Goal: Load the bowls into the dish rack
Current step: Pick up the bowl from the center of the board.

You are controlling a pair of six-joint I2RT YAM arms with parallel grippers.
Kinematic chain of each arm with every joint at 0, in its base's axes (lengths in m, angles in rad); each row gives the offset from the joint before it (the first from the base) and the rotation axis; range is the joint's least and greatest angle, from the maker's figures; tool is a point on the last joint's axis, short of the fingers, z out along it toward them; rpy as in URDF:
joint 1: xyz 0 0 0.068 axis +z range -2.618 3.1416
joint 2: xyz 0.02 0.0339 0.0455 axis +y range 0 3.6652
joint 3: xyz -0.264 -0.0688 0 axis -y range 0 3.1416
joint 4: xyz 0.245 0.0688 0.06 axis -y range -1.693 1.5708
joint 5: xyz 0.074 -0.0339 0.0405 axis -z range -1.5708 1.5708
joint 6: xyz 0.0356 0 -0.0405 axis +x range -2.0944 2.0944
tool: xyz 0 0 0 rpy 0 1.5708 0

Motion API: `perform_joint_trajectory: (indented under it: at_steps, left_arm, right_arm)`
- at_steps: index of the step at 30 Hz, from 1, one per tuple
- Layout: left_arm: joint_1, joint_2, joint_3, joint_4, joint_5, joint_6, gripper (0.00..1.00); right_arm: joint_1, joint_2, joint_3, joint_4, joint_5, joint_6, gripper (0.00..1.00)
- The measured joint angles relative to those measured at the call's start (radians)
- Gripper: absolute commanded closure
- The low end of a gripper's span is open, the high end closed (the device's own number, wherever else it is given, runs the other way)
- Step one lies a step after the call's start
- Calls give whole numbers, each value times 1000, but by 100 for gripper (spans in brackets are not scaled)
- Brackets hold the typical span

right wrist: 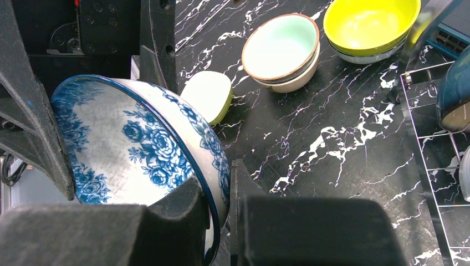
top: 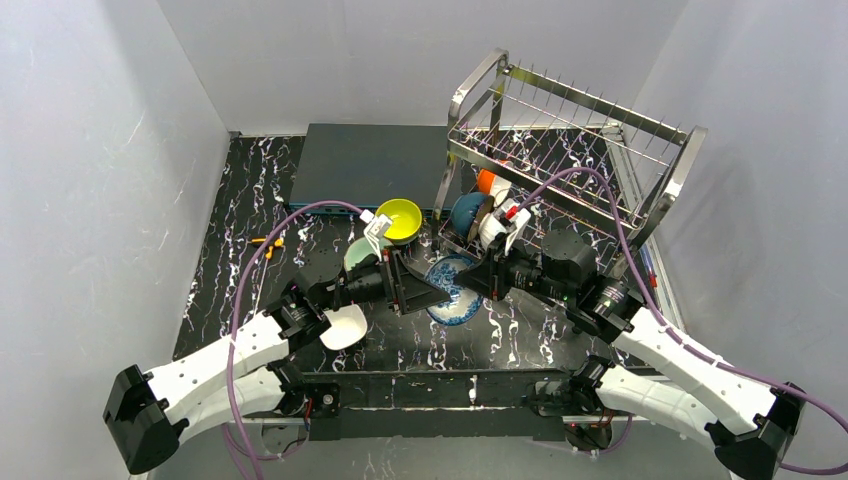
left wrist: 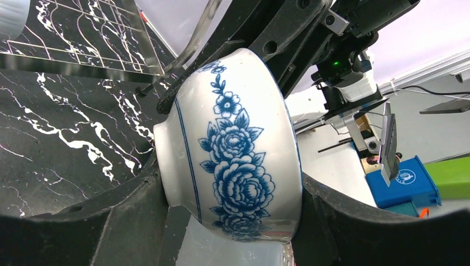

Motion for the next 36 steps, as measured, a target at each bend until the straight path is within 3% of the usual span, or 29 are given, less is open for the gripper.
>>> perform_joint_trajectory:
  at_steps: [4, 6, 10, 16, 18, 25, 28, 36]
  left_arm:
    - [-1, 0, 0, 0, -2, 0, 100]
    - [-1, -1, 0, 0, -3, 0, 100]
    - [-1, -3, 0, -4, -5, 0, 100]
    - [-6, -6, -5, -16, -6, 0, 100]
    - [-7, -6, -12, -19, -10, 0, 100]
    - [-8, -6, -26, -34, -32, 8, 100]
    - [-8, 0, -27, -36, -40, 22, 100]
    - [-8, 118, -20, -40, -51, 89, 100]
  right_arm:
    - [0, 0, 0, -1, 0, -1, 99]
    - [0, 0, 0, 0, 0, -2, 97]
    - [0, 2, 0, 1, 0, -1, 68]
    - [0, 3, 1, 34, 3, 18, 52]
    - [0, 3, 4, 36, 10, 16, 38]
    - [0, 0, 68, 6, 53, -21, 9]
    - [0, -16, 93, -10, 78, -44, 2]
    - [0, -61, 113, -22, 108, -63, 1]
